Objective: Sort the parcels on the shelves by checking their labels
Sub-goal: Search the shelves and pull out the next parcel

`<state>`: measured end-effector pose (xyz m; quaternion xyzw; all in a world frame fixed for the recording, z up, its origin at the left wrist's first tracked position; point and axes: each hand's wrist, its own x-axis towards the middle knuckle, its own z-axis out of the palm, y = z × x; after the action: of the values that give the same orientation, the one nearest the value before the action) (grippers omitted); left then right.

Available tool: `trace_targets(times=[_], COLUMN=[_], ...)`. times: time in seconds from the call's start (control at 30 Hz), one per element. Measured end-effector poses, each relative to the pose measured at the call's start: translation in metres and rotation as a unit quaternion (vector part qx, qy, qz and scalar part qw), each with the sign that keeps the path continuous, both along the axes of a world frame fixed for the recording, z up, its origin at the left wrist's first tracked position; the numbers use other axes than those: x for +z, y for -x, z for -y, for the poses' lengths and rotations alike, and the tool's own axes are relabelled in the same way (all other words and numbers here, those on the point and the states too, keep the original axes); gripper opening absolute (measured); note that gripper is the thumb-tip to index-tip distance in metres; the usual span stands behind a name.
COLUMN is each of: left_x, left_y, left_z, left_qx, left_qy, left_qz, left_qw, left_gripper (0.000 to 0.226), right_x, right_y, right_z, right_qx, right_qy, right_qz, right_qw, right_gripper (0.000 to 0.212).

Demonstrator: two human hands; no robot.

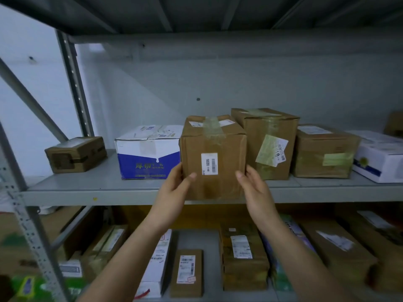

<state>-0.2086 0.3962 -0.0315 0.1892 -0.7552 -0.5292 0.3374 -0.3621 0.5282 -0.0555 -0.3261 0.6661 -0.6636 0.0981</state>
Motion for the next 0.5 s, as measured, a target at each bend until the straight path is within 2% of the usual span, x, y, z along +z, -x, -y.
trace_targets(times=[0.07,0.13,0.23,0.27,0.3,0.4,0.5], left_x=[-0.005,-0.002,0.022,0.029,0.032,0.016,-0.026], left_y=[-0.023,-0.04,-0.045,-0.044,-0.043,-0.057,-0.086], left_z=[-0.005,-0.005,-0.01,-0.014,-0.02,-0.037,-0.056], left_qx=[0.003,0.005,-0.021,-0.041,-0.064,-0.092,-0.086], left_qy=[-0.017,-0.034,-0.055,-0.073,-0.085,-0.076,-0.039], left_qz=[-0.011,-0.013,0.0,0.006,0.01,0.011,-0.007], left_qw=[1.0,0.999,0.998,0.996,0.994,0.993,0.995], left_gripper=[0.05,0.06,0.066,0.068,0.067,0.038,0.049], right_x=[-0.005,0.005,0.034,0.043,0.048,0.036,-0.003], right_y=[-0.012,-0.023,-0.033,-0.04,-0.048,-0.079,-0.118], right_z=[-0.019,-0.035,-0.043,-0.043,-0.043,-0.052,-0.074], right_qx=[-0.03,-0.043,-0.07,-0.06,-0.053,-0.069,-0.089], right_qy=[0.027,0.056,0.08,0.089,0.089,0.063,0.039], right_qz=[0.022,0.026,0.04,0.059,0.076,0.08,0.047], right_qw=[0.999,0.997,0.993,0.992,0.992,0.992,0.994], right_gripper=[0.059,0.041,0.058,0.054,0.048,0.036,0.022])
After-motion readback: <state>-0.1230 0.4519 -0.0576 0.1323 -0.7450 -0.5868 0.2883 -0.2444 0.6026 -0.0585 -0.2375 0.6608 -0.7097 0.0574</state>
